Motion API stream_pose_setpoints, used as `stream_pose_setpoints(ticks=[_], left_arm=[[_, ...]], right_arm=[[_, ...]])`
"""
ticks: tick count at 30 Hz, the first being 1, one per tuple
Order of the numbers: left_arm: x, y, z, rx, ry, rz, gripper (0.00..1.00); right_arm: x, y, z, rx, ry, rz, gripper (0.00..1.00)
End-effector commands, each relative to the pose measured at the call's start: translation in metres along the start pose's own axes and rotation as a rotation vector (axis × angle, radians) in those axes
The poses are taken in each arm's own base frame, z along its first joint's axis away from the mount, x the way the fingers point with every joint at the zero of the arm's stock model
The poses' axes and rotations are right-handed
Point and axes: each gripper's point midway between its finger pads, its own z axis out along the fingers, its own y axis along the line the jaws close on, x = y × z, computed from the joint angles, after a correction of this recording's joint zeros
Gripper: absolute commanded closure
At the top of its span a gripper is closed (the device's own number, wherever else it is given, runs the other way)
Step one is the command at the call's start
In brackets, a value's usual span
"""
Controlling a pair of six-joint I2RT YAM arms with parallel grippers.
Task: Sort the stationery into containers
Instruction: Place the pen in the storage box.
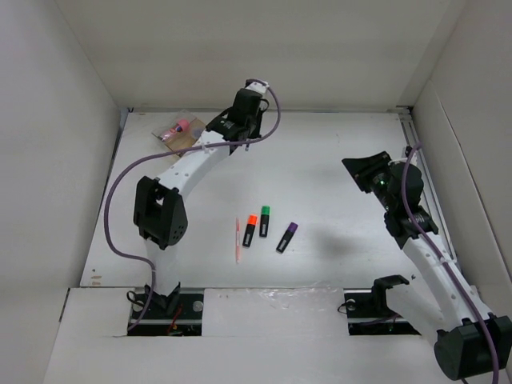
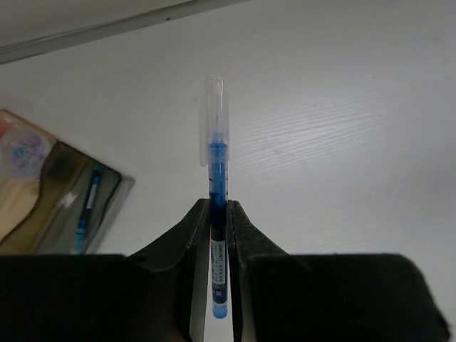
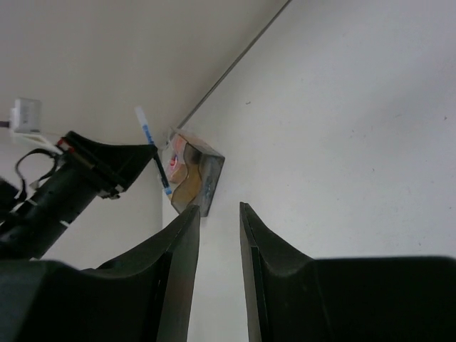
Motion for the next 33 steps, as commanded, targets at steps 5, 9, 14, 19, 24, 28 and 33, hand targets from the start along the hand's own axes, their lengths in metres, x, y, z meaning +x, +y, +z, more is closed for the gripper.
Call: stream_pose_setpoints(ticks=[5, 9, 14, 19, 24, 28, 33], left_arm=[[0.002, 0.136, 0.006, -0.174, 0.079, 0.056, 0.96], [0.020, 0.160, 0.012, -0.194, 0.114, 0.066, 0.99], [0.029, 0.174, 0.022, -0.235, 0.133, 0.103, 1.00], [0.042, 0.180, 0.035, -0.265, 0.174, 0.124, 1.00], [0.052, 0.190, 0.040, -0.312, 0.199, 0.159, 1.00], [0.062, 0.195, 0.045, -0.339, 0.222, 0.177, 1.00], [0.076, 0.198, 0.052, -0.347, 0.250, 0.191, 1.00]], right_arm=[[-0.016, 0.028, -0.009, -0.089, -0.061, -0.016, 0.65], [-0.011, 0.024, -0.004, -0.078, -0.039, -0.016, 0.65], [-0.008, 0.023, -0.002, -0.074, -0.026, -0.016, 0.65], [-0.011, 0.024, -0.004, -0.076, -0.041, -0.016, 0.65], [-0.009, 0.025, -0.004, -0.082, -0.031, -0.017, 0.65], [-0.013, 0.026, -0.006, -0.084, -0.048, -0.017, 0.65], [-0.014, 0.026, -0.006, -0.081, -0.053, -0.016, 0.65]])
